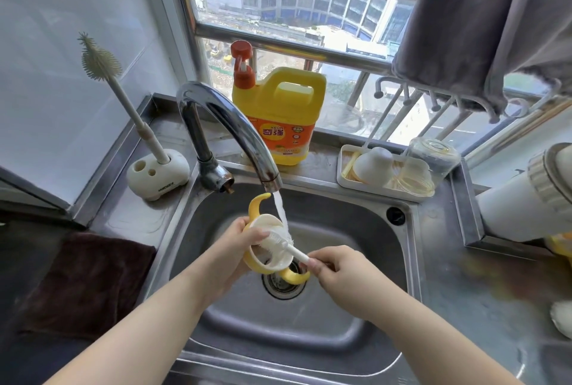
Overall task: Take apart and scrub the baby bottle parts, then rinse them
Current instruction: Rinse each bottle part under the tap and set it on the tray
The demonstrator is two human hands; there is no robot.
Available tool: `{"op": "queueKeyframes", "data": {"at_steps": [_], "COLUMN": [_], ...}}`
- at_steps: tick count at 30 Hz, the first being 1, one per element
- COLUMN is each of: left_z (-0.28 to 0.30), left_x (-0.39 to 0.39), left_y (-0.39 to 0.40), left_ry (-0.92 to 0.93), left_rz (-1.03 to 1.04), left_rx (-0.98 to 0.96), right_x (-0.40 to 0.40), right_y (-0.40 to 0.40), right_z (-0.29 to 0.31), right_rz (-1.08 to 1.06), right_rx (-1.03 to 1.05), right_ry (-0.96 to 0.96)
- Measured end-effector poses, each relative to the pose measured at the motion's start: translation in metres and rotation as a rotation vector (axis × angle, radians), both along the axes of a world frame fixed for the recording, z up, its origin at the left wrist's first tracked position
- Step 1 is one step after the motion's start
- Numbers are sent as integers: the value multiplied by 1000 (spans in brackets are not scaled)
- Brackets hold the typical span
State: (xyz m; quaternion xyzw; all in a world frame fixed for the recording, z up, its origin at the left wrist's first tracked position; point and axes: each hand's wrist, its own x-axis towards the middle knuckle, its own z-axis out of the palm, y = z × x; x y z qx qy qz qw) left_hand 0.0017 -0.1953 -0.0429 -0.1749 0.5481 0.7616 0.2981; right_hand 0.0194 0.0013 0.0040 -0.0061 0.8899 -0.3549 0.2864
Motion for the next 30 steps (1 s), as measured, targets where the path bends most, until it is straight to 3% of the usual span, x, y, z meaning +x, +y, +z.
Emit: {"op": "queueKeyframes", "data": {"at_steps": [3, 8, 18, 22, 26, 30], "left_z": [5, 0, 3, 11, 13, 11], "left_x": [2, 3, -2, 0, 1, -2], "left_y": [-4, -5, -7, -5, -1, -6], "left_ry": [6, -36, 64, 7, -106, -115], "left_rz": [-14, 48, -68, -104, -129, -142], "left_rx": [197, 325, 155, 174, 196, 123], "right_x": [0, 0, 5, -2, -13, -15], "right_y": [0, 1, 7, 15, 21, 15], "right_z": [1, 1, 0, 14, 21, 21], "right_rz": [-48, -77, -38, 216, 359, 354], "right_rx": [-60, -91, -72, 220, 616, 627], "right_ry": [-37, -56, -6, 223, 662, 686]}}
